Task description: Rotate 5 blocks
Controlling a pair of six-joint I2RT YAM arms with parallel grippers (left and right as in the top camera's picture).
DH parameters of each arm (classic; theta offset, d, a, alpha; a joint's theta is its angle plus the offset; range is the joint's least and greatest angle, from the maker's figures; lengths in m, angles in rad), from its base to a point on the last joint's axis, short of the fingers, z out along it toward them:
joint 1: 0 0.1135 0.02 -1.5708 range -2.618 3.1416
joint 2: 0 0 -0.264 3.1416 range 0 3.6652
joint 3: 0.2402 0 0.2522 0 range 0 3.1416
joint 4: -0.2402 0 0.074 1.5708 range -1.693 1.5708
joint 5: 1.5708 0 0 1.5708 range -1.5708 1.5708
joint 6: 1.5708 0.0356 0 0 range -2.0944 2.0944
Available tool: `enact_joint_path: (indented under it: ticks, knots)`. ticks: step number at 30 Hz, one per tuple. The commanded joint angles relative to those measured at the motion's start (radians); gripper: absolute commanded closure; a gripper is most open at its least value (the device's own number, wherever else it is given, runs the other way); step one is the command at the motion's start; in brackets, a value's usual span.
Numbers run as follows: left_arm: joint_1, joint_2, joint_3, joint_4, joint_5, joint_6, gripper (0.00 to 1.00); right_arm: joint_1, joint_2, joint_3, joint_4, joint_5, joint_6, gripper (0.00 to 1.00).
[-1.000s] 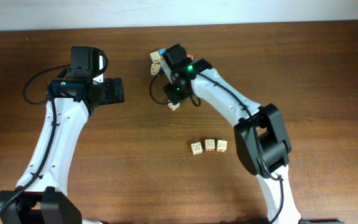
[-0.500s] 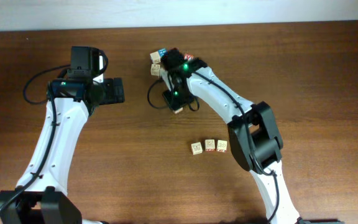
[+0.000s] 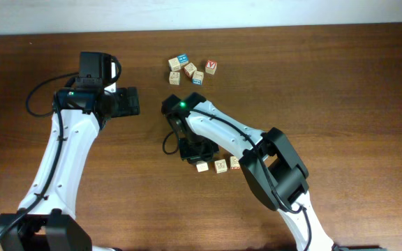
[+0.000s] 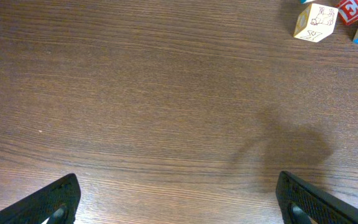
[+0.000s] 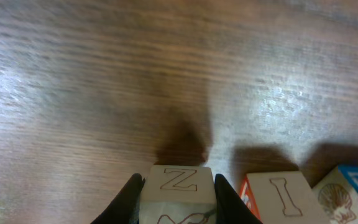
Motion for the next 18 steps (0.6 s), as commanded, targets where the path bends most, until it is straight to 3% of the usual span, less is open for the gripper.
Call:
enact_joint_path:
  ticks: [1,2,6,10,11,13,18]
  knots:
    - [0.002,0.003,0.012,0.001,-0.004,-0.012,0.01,0.003,-0.008,-0.026,0.001,0.02,0.013,0.76]
    - [0.002,0.003,0.012,0.0,-0.004,-0.012,0.01,0.003,-0.008,-0.026,-0.021,0.016,0.013,0.58]
    - [0.002,0.003,0.012,0.0,-0.004,-0.012,0.01,-0.01,-0.009,0.008,-0.051,0.016,-0.003,0.53]
    - [0.002,0.003,0.012,0.0,-0.004,-0.012,0.01,-0.079,-0.01,0.229,-0.067,0.048,-0.087,0.42]
    - [0.002,0.003,0.012,0.0,-0.004,-0.012,0.01,-0.15,-0.01,0.335,0.012,0.092,-0.136,0.32]
    - [0.002,0.003,0.012,0.0,-0.004,-0.012,0.01,-0.266,-0.009,0.37,0.25,0.071,-0.164,0.27]
    - [0.002,0.003,0.012,0.0,-0.004,-0.012,0.01,-0.325,-0.004,0.507,0.333,0.095,-0.225,0.21]
